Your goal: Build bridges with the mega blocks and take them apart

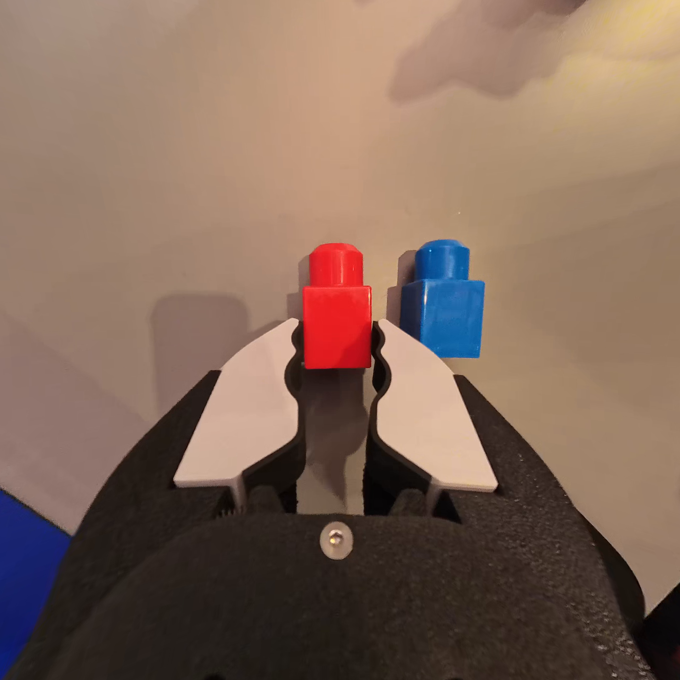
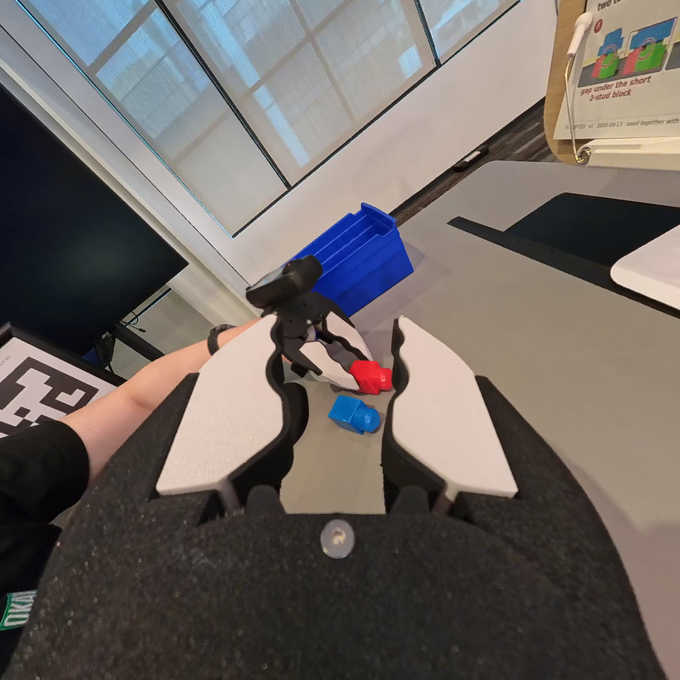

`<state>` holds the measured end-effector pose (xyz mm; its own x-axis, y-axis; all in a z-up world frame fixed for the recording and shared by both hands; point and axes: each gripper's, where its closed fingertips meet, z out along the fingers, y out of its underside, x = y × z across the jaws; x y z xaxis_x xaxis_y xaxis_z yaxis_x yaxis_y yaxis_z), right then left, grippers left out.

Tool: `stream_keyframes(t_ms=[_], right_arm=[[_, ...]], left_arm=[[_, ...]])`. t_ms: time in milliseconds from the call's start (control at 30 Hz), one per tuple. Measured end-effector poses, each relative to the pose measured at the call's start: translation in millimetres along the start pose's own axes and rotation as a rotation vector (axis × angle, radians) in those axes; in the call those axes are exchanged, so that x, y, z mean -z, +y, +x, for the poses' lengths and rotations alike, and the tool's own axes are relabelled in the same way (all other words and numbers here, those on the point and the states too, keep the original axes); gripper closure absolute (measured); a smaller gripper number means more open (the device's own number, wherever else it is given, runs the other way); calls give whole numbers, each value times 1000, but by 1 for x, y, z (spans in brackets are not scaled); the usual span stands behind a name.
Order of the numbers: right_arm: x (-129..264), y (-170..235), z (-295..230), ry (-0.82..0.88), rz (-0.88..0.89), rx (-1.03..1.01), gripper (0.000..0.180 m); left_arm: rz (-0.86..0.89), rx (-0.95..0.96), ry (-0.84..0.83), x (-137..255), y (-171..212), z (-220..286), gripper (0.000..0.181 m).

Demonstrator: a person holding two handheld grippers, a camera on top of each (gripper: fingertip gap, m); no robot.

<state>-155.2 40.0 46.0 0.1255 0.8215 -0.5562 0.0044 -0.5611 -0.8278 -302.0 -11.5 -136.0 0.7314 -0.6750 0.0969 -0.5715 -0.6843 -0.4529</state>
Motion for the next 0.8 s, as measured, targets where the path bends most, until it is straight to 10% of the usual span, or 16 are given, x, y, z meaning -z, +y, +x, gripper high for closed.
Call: stream_keyframes(t_ms=[800], right_arm=[[-3, 8, 7, -1, -33, -25, 124]], left_arm=[[90, 249, 286, 9, -6, -6, 152]])
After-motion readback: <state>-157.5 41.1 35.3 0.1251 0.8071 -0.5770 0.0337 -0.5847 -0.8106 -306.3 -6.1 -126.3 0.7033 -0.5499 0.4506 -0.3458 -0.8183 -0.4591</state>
